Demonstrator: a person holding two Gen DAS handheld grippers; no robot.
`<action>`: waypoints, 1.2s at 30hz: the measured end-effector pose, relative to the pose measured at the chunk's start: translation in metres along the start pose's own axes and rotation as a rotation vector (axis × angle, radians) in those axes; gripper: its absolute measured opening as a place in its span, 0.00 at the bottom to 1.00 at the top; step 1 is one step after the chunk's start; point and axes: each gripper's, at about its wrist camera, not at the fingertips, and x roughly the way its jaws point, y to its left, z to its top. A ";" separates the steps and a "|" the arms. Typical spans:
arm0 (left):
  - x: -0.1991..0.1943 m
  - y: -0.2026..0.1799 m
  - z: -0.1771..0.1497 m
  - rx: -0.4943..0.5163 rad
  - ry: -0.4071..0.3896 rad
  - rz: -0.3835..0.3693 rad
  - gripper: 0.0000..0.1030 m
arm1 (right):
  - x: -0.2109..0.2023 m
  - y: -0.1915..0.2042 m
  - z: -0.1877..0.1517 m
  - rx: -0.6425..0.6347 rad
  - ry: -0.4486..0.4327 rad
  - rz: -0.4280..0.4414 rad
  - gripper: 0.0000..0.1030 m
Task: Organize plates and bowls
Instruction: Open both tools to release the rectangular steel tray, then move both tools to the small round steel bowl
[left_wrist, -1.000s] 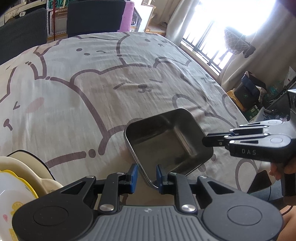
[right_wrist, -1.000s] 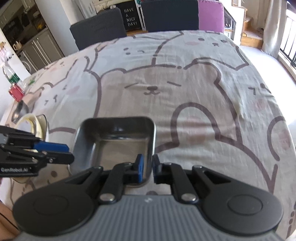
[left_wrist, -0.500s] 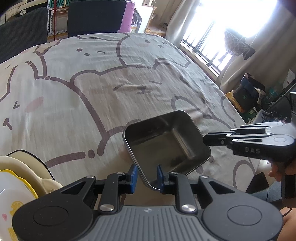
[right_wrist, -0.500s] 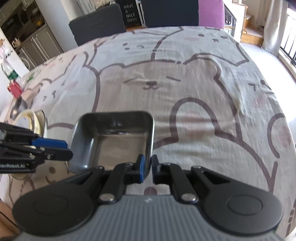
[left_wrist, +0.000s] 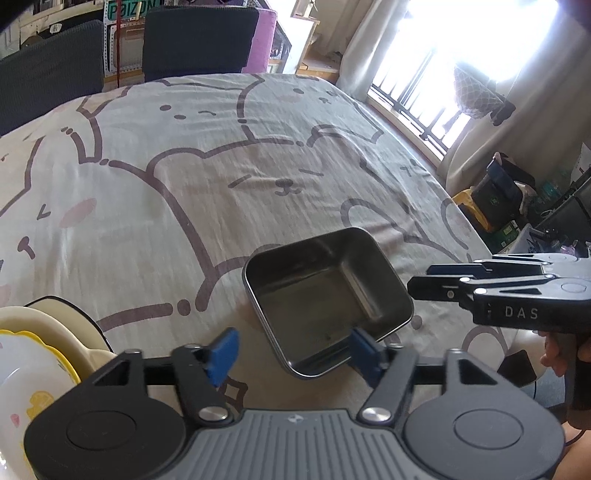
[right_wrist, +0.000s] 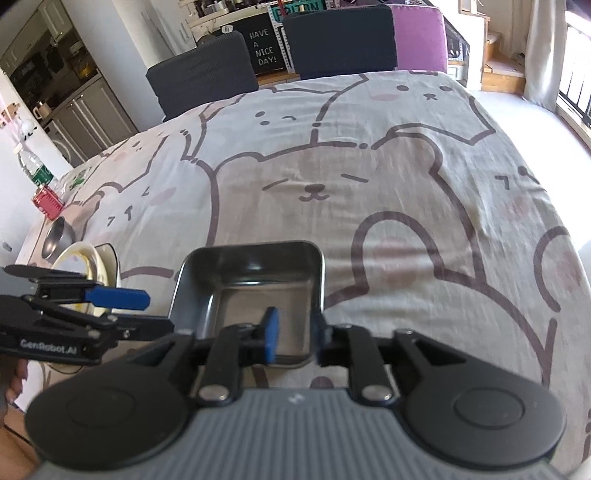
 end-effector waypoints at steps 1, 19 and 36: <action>-0.001 -0.001 0.000 -0.003 -0.003 0.002 0.75 | -0.002 -0.001 -0.001 -0.003 -0.006 -0.005 0.43; -0.062 0.068 -0.004 -0.076 -0.183 0.149 1.00 | -0.009 0.025 0.016 -0.008 -0.160 -0.073 1.00; -0.148 0.225 -0.041 -0.339 -0.278 0.348 1.00 | 0.053 0.187 0.079 -0.053 -0.211 0.101 1.00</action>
